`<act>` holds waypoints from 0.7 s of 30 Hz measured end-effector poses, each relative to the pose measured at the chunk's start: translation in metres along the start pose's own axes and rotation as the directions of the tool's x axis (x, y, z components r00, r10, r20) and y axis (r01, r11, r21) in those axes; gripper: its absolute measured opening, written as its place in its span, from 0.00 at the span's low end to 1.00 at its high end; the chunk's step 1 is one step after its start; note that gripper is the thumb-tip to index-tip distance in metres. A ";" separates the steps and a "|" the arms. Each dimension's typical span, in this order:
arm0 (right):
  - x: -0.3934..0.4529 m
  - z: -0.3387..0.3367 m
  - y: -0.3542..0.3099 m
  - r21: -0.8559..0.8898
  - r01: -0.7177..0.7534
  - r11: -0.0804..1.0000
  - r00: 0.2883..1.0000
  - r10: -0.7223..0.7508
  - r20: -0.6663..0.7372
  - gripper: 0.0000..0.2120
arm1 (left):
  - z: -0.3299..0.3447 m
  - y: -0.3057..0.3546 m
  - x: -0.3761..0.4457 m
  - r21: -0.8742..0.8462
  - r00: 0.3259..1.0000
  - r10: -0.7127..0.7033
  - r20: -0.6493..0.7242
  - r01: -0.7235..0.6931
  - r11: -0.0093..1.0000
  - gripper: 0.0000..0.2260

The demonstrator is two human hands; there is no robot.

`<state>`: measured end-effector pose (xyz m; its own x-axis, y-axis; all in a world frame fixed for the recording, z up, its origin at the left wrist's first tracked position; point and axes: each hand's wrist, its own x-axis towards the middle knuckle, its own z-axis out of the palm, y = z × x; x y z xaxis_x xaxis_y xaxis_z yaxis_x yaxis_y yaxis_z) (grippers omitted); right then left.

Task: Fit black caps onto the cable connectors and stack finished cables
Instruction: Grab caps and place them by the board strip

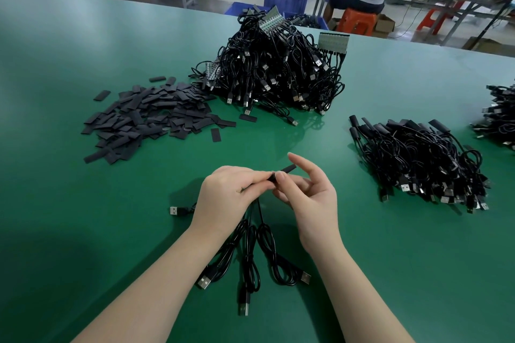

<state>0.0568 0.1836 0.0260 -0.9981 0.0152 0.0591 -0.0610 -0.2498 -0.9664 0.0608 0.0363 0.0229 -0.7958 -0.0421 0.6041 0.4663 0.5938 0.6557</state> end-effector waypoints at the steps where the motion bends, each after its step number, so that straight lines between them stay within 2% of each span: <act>1: 0.000 0.000 0.000 -0.007 0.005 1.000 1.000 -0.005 0.005 0.15 | 0.000 0.000 0.000 0.004 1.000 0.003 -0.004 -0.003 1.000 0.07; 5: 0.000 0.002 0.000 -0.048 0.018 0.999 1.000 -0.018 -0.004 0.15 | 0.000 -0.001 -0.001 0.031 1.000 0.004 0.004 -0.004 0.999 0.07; 11: -0.004 0.005 0.003 -0.267 0.151 0.952 0.985 -0.167 -0.040 0.20 | 0.002 0.000 0.000 -0.046 0.996 -0.084 -0.025 0.083 0.995 0.06; 21: -0.004 0.004 0.003 -0.327 0.174 0.929 0.983 -0.186 -0.005 0.20 | -0.001 -0.005 0.001 -0.093 0.993 -0.120 0.005 0.120 0.988 0.09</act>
<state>0.0610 0.1789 0.0237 -0.9693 0.0667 0.2365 -0.2305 0.0875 -0.9691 0.0583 0.0326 0.0201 -0.8480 -0.1095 0.5186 0.4010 0.5073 0.7628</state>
